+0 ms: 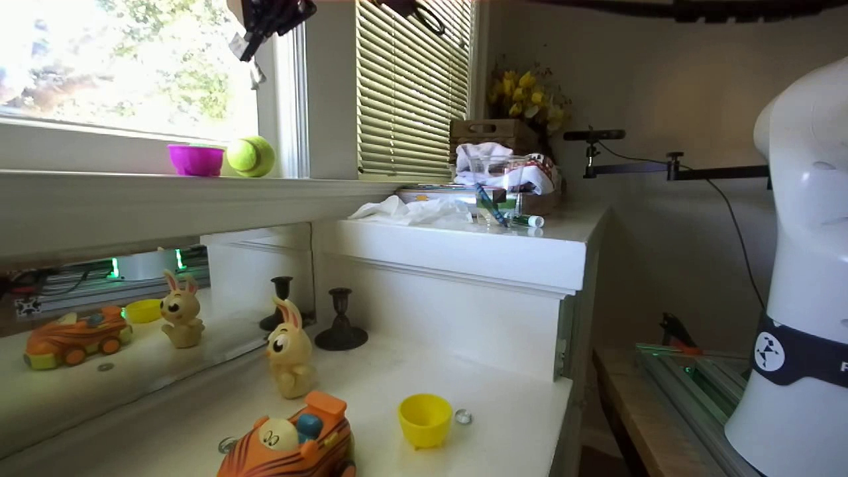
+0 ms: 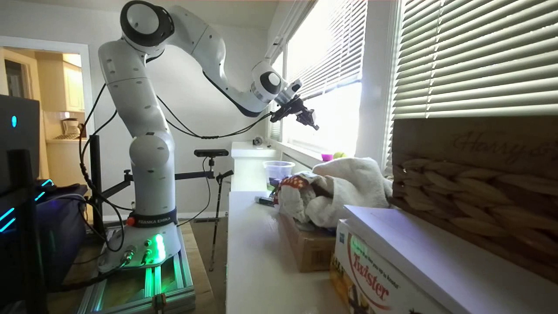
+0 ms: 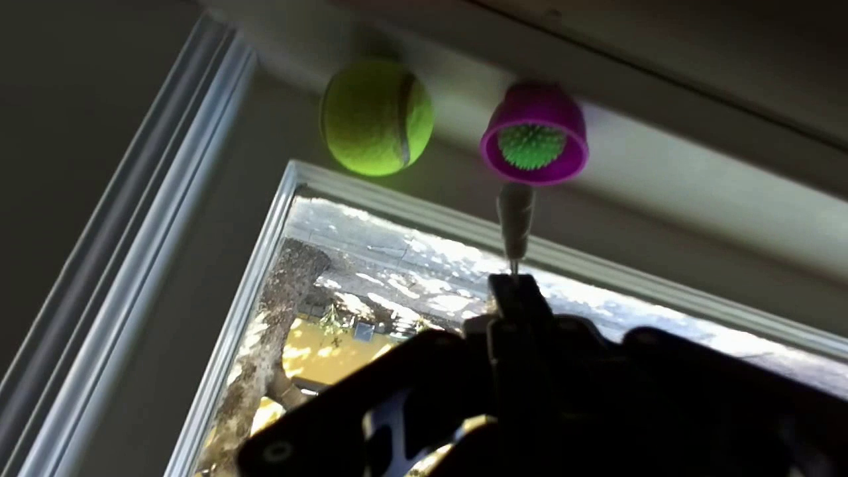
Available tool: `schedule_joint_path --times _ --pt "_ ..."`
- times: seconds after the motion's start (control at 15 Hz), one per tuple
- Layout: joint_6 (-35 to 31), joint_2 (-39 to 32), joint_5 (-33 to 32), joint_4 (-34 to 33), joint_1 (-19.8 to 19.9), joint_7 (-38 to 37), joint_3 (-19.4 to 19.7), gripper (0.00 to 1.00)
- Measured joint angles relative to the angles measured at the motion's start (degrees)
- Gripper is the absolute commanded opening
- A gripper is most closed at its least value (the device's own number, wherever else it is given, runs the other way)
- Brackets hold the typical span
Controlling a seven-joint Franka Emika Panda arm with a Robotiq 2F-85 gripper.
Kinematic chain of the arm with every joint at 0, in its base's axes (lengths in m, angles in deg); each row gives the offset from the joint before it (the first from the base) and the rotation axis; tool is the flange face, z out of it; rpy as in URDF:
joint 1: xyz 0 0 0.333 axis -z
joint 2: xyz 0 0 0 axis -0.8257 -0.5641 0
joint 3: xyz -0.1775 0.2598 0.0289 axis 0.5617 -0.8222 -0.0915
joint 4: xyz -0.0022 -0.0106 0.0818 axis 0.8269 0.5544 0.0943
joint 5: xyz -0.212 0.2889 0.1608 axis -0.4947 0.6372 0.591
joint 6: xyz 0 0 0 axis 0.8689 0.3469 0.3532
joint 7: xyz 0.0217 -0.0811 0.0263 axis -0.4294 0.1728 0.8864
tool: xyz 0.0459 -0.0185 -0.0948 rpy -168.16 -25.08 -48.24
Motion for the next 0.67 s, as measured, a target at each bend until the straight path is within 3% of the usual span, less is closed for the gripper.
schedule_joint_path --times 0.67 --pt "-1.9 -1.4 -0.2 9.8 0.2 0.0 0.4 0.00"
